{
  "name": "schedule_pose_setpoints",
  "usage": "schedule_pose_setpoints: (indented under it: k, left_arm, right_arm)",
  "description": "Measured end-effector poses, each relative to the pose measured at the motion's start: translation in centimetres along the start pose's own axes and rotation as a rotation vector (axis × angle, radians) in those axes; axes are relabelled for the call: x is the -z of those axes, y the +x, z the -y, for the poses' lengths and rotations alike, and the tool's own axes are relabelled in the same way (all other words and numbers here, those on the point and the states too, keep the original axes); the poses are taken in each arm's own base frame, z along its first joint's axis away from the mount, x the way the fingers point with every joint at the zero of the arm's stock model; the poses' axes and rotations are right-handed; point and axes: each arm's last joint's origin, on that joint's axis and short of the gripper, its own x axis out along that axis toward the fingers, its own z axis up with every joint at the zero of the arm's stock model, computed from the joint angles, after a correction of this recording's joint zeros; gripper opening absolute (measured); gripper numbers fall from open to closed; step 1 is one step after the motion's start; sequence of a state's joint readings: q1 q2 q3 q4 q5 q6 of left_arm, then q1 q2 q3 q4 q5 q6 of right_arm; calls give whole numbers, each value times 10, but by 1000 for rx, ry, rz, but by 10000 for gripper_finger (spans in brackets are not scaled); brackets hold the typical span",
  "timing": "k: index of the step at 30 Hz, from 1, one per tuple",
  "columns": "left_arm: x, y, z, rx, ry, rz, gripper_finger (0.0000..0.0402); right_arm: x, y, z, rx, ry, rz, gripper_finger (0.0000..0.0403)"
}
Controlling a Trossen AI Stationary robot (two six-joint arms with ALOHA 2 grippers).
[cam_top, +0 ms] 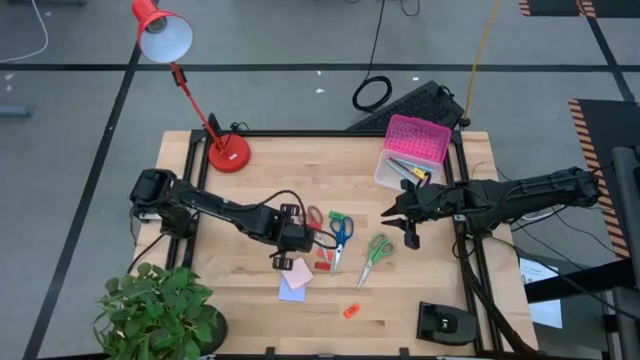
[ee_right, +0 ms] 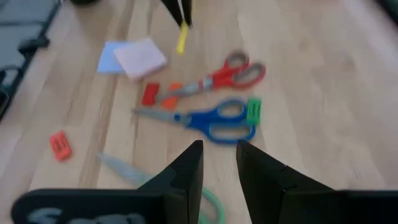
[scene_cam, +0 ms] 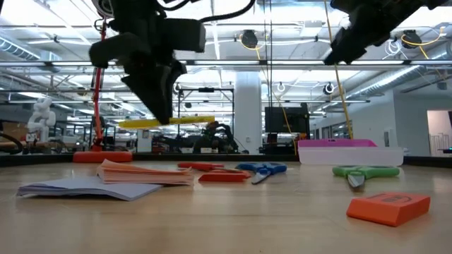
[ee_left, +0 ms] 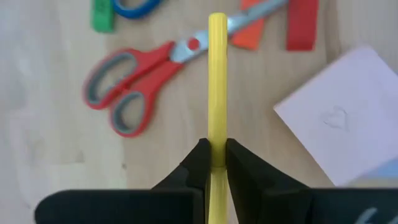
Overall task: Pack school essentials
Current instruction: Put the yellow pen into the supply box
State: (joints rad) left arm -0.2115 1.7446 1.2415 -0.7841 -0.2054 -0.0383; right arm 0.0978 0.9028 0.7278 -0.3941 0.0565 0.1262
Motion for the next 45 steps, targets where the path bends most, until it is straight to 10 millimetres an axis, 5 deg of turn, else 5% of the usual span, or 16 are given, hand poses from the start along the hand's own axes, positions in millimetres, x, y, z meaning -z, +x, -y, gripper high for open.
schedule_pose_setpoints:
  k: [9, 23, 45]
  left_arm:
    - [-14, -17, -16, -93, -70, 180, 42]
    - [-33, -26, -48, -88, -196, 316, 42]
    - [-39, -17, -37, -84, -150, 334, 42]
  right_arm:
    - [-8, 24, -5, 92, -96, 190, 126]
    - [-13, 82, -13, 203, -171, 255, 164]
    - [-11, 90, -15, 143, -161, 255, 145]
